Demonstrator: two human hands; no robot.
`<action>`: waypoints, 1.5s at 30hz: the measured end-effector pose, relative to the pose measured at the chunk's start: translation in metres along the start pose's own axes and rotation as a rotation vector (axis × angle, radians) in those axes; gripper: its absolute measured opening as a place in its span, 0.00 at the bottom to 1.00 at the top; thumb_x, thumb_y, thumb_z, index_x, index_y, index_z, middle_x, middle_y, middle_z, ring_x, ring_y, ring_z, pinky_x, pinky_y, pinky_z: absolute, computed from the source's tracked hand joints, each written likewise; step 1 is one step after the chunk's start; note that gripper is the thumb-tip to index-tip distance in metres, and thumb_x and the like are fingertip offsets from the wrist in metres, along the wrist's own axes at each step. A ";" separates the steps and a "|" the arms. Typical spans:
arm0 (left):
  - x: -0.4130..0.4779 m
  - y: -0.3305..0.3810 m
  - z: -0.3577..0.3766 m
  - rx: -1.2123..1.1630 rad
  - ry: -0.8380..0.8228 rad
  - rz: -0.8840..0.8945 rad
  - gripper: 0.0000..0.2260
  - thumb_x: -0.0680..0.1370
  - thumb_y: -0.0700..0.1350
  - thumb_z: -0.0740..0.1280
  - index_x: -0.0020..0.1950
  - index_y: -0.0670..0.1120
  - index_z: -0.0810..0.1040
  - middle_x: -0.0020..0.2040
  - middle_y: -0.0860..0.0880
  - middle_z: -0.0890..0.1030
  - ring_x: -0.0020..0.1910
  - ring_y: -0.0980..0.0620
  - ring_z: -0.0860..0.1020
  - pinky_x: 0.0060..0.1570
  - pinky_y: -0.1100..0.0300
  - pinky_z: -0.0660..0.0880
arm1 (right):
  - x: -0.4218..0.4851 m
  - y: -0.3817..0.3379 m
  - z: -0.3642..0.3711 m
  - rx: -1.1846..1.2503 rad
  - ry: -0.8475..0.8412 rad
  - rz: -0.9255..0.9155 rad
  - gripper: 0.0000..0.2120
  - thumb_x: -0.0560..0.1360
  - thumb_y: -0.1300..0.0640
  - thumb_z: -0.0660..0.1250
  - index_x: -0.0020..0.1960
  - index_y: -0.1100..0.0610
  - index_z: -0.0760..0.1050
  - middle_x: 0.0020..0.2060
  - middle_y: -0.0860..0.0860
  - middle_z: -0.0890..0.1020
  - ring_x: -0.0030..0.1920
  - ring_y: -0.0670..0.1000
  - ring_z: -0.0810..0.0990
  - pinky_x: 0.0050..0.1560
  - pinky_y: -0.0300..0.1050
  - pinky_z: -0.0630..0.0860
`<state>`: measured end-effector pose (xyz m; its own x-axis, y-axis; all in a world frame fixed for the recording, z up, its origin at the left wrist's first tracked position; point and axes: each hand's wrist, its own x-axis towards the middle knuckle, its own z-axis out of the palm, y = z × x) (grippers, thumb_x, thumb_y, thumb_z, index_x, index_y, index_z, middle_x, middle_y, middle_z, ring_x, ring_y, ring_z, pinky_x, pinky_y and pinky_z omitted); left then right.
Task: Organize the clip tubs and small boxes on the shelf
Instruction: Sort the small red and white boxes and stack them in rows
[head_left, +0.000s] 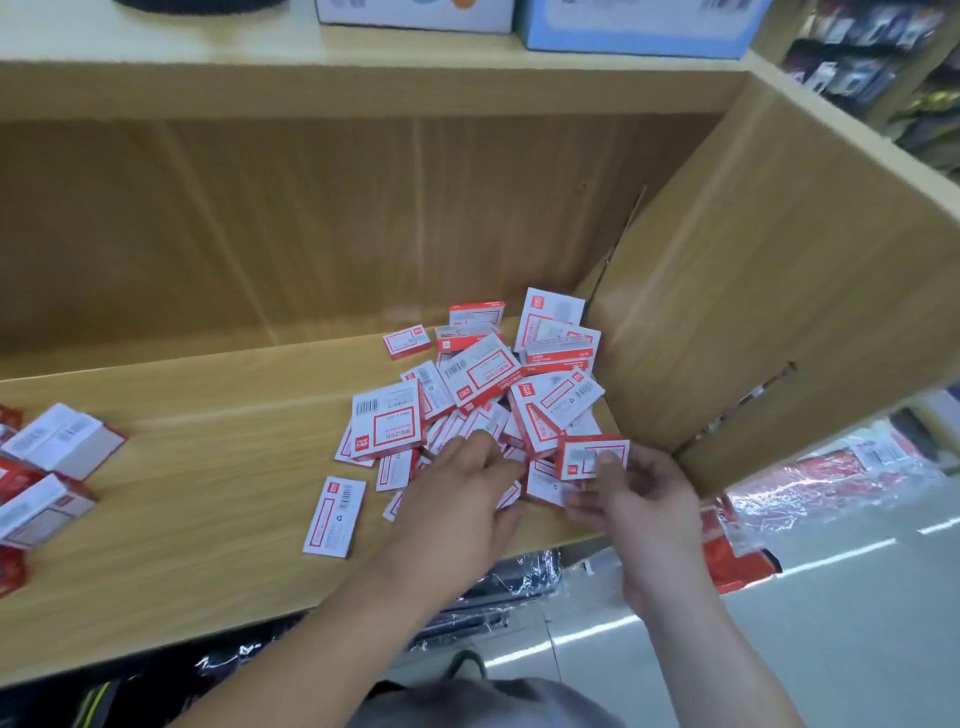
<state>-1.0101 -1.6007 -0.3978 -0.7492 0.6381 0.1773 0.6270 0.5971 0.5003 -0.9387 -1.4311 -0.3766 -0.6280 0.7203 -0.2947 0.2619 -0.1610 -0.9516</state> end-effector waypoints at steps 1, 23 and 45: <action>0.000 -0.001 0.000 0.012 0.014 0.006 0.15 0.72 0.51 0.73 0.58 0.52 0.83 0.50 0.52 0.76 0.51 0.48 0.76 0.43 0.52 0.79 | 0.000 0.006 -0.002 -0.051 0.022 -0.032 0.07 0.79 0.58 0.69 0.56 0.57 0.77 0.44 0.61 0.86 0.40 0.63 0.86 0.42 0.58 0.85; -0.031 -0.024 -0.017 -0.025 0.155 0.109 0.08 0.76 0.49 0.73 0.52 0.48 0.84 0.54 0.53 0.80 0.51 0.48 0.78 0.47 0.50 0.77 | -0.030 0.008 -0.008 -0.869 0.071 -0.440 0.14 0.74 0.46 0.73 0.56 0.51 0.81 0.59 0.49 0.77 0.52 0.53 0.81 0.47 0.48 0.79; -0.108 -0.106 -0.054 -0.028 0.246 -0.257 0.27 0.70 0.60 0.74 0.67 0.52 0.80 0.69 0.52 0.76 0.65 0.49 0.74 0.65 0.55 0.71 | -0.029 0.019 0.090 -1.098 -0.469 -0.825 0.32 0.61 0.43 0.82 0.63 0.50 0.81 0.69 0.48 0.76 0.71 0.53 0.71 0.58 0.53 0.80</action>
<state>-1.0071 -1.7594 -0.4243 -0.9130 0.3302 0.2397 0.4074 0.7072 0.5778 -0.9813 -1.5157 -0.3939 -0.9957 0.0330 0.0868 -0.0024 0.9253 -0.3791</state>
